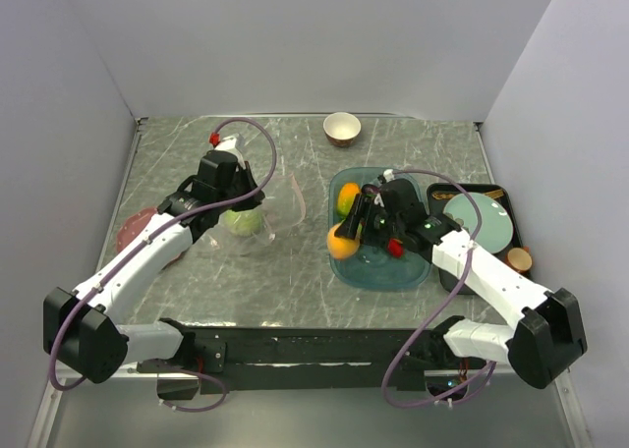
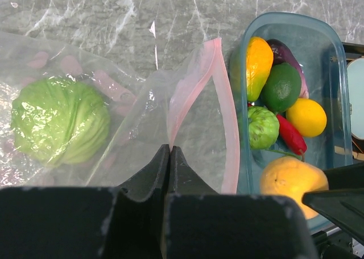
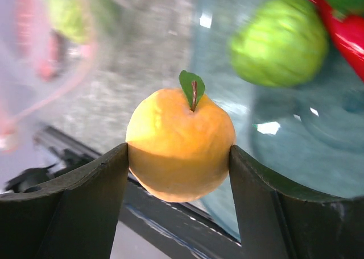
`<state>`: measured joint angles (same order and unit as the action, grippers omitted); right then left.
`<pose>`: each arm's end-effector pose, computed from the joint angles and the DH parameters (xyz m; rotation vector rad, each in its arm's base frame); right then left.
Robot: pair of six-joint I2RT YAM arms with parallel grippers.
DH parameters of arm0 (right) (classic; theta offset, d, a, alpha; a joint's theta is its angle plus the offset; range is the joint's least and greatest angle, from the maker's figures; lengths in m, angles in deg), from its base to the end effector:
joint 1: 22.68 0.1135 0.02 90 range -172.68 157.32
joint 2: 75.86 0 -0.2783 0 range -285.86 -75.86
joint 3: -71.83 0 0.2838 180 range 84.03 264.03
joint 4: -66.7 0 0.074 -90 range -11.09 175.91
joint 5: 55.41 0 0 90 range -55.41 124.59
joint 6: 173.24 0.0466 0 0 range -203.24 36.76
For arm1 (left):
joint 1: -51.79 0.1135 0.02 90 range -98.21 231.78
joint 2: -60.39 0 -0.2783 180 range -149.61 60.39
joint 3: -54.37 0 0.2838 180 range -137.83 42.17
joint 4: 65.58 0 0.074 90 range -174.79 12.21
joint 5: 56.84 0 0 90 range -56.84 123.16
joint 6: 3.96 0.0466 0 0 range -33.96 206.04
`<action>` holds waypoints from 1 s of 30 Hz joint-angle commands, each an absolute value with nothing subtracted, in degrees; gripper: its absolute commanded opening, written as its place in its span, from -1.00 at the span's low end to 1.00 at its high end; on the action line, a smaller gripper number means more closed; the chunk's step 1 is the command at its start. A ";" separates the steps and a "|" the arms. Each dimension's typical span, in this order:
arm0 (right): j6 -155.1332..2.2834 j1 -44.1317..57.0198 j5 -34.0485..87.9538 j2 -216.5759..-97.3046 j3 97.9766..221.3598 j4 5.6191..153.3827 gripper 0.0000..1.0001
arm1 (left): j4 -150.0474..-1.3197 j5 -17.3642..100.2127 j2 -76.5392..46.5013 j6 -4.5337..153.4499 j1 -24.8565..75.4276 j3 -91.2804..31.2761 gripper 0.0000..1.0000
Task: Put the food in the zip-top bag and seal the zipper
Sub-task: Pick up the fake fruit from the bin, then place the fake fruit in the zipper food storage bag.
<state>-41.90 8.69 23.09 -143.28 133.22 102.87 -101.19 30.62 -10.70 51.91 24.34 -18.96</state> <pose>0.2377 0.1558 0.2603 0.1040 2.4512 0.8426 0.2797 -0.1429 0.3216 -0.1550 2.2035 -0.5671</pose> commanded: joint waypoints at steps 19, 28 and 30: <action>-37.01 10.98 13.85 -152.75 144.49 82.78 -0.39 | -99.23 37.64 -9.58 54.22 24.54 -17.34 -0.98; -39.20 16.07 14.29 -165.06 153.02 87.78 -0.41 | -98.88 38.61 -8.08 53.52 24.54 -16.72 -0.98; -39.56 16.60 15.25 -166.12 154.25 89.01 -0.41 | -99.14 38.61 -7.64 53.43 24.54 -16.98 -0.98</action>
<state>-37.92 15.03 14.19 -164.52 150.05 87.16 -100.77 37.33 -9.65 53.42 24.34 -16.70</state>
